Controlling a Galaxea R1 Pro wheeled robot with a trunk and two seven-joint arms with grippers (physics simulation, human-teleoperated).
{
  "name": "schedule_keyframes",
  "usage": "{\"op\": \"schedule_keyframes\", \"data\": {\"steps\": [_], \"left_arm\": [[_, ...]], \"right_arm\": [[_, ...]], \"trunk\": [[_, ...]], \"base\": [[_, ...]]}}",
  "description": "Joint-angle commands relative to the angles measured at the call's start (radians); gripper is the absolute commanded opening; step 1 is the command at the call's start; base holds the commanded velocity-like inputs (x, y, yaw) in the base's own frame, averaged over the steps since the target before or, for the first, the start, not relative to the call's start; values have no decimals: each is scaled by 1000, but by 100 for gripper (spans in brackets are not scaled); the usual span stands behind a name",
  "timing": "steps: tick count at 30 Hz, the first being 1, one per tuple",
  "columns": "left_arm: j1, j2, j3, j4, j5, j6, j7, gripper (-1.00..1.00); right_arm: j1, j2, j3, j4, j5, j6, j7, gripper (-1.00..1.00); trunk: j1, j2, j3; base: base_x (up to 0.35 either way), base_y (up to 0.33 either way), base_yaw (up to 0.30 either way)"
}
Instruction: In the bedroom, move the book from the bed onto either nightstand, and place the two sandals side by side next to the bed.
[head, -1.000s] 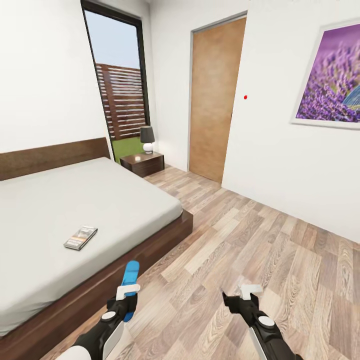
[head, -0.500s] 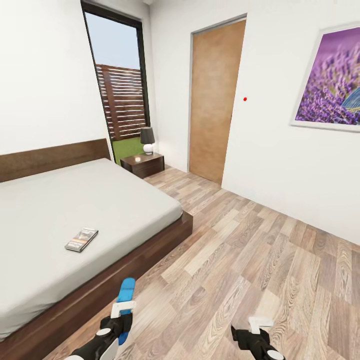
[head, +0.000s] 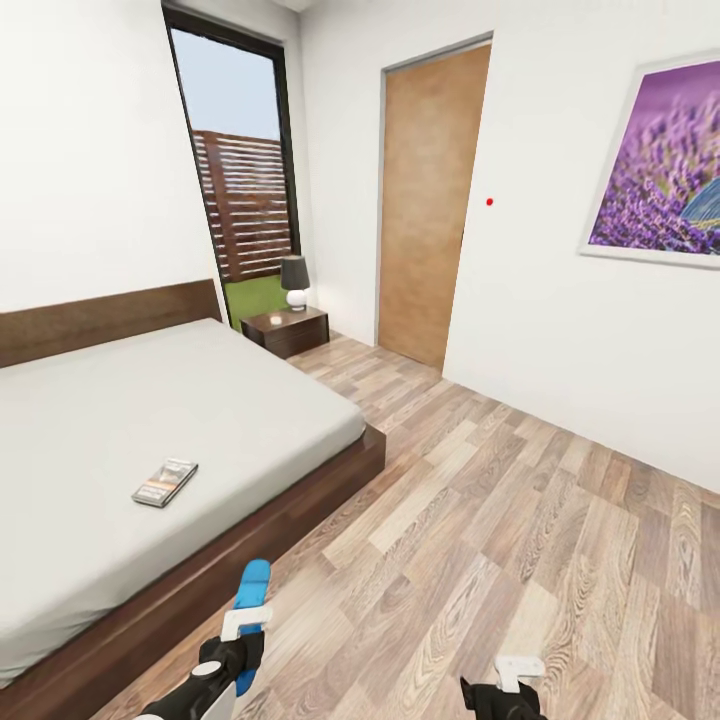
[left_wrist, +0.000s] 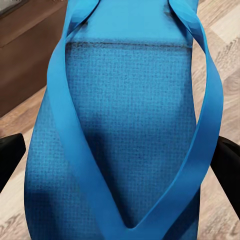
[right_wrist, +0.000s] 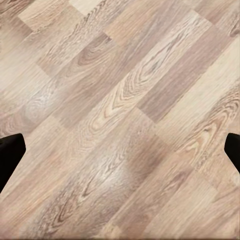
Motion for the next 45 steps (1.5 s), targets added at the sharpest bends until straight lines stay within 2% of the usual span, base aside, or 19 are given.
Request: {"op": "schedule_keyframes", "data": {"steps": [1, 28, 33, 39, 45], "left_arm": [[-1, 0, -9, 1, 9, -4, 5, -100], [-1, 0, -8, 1, 11, -1, 0, -100], [-1, 0, -8, 2, 12, 6, -22, -100], [1, 2, -9, 2, 10, 2, -44, -100], [2, 2, -9, 3, 11, -1, -95, -100]], "right_arm": [[0, 1, -8, 1, 8, -1, 5, 100], [1, -5, -10, 3, 10, -2, 7, 100], [1, -9, -10, 3, 8, -3, 7, 100], [1, -30, -13, 26, 4, -4, 7, 100], [1, -38, -15, 46, 3, -5, 7, 100]], "trunk": [[-4, 7, 2], [-107, 196, 87], [-127, 231, 102], [-150, 273, 121], [-173, 315, 140]], "base": [[0, 0, 0], [0, 0, 0], [0, 0, 0], [0, 0, 0], [0, 0, 0]]}}
